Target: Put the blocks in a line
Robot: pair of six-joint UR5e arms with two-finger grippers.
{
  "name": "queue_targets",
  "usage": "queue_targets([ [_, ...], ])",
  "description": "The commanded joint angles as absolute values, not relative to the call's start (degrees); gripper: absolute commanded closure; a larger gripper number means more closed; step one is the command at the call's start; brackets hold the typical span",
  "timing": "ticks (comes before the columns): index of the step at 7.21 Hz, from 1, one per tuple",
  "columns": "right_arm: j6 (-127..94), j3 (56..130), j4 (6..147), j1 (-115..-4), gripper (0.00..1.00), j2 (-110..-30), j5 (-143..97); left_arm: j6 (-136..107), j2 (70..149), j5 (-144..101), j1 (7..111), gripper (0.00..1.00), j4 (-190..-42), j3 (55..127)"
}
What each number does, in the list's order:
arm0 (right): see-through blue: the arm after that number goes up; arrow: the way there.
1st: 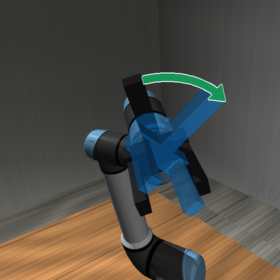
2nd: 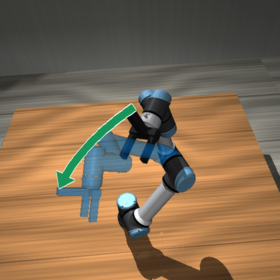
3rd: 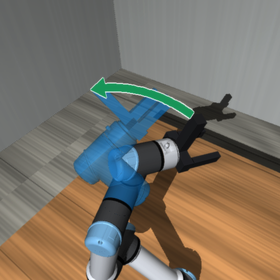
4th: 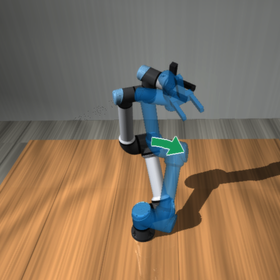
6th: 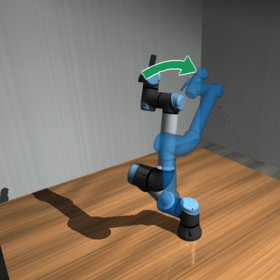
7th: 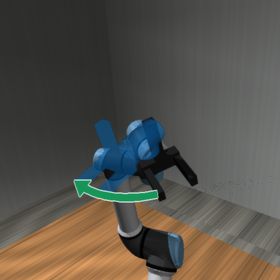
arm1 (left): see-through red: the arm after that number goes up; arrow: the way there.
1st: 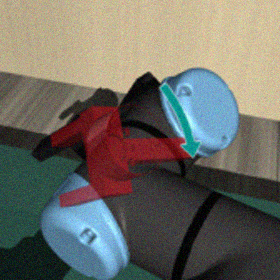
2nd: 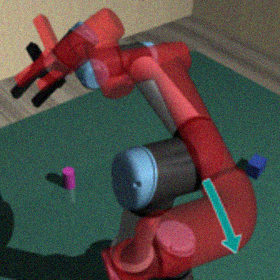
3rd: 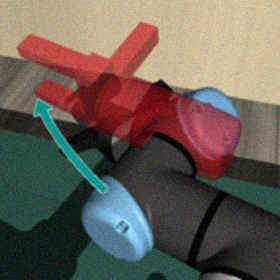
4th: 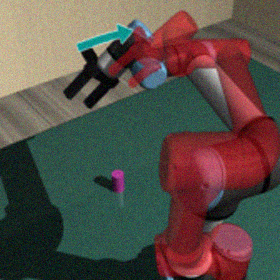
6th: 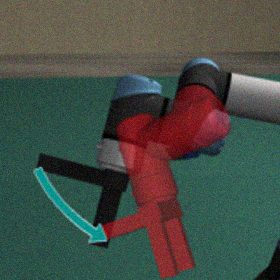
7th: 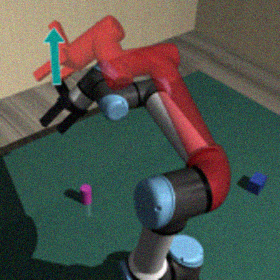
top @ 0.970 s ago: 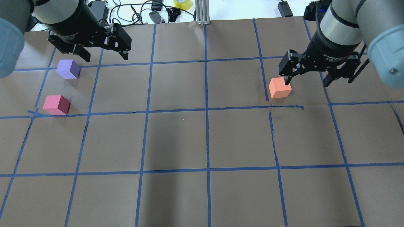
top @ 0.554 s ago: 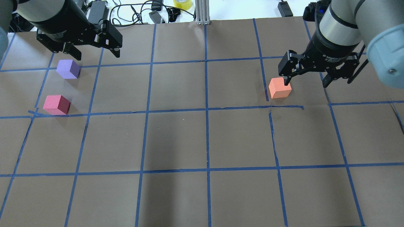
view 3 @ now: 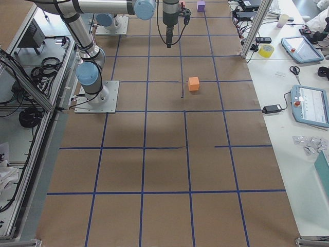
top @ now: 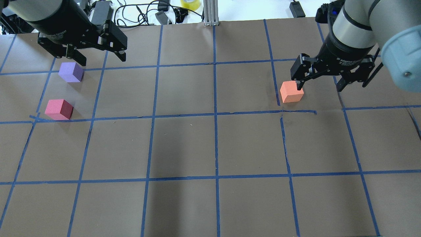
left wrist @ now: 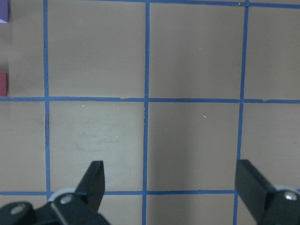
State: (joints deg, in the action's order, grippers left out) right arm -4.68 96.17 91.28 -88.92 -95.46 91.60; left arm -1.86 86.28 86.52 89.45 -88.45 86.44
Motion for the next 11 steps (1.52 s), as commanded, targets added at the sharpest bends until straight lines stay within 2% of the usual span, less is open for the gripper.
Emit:
queue_targets([
  [1,-4.48,96.24,91.58,-88.86,0.00,-95.19,93.69,-1.85,86.31,86.39,89.38,0.00,-88.59,86.31],
  [3,-2.65,96.24,92.63,-87.80,0.00,-93.79,92.91,-1.85,86.31,86.57,89.38,0.00,-88.51,86.40],
  [7,2.37,96.24,107.52,-87.45,0.00,-78.00,93.69,-1.85,86.40,86.22,89.38,0.00,-88.15,86.75],
  [11,2.64,96.15,113.36,-85.61,0.00,-69.72,92.73,-1.85,86.31,86.22,89.47,0.00,-88.15,86.92],
])
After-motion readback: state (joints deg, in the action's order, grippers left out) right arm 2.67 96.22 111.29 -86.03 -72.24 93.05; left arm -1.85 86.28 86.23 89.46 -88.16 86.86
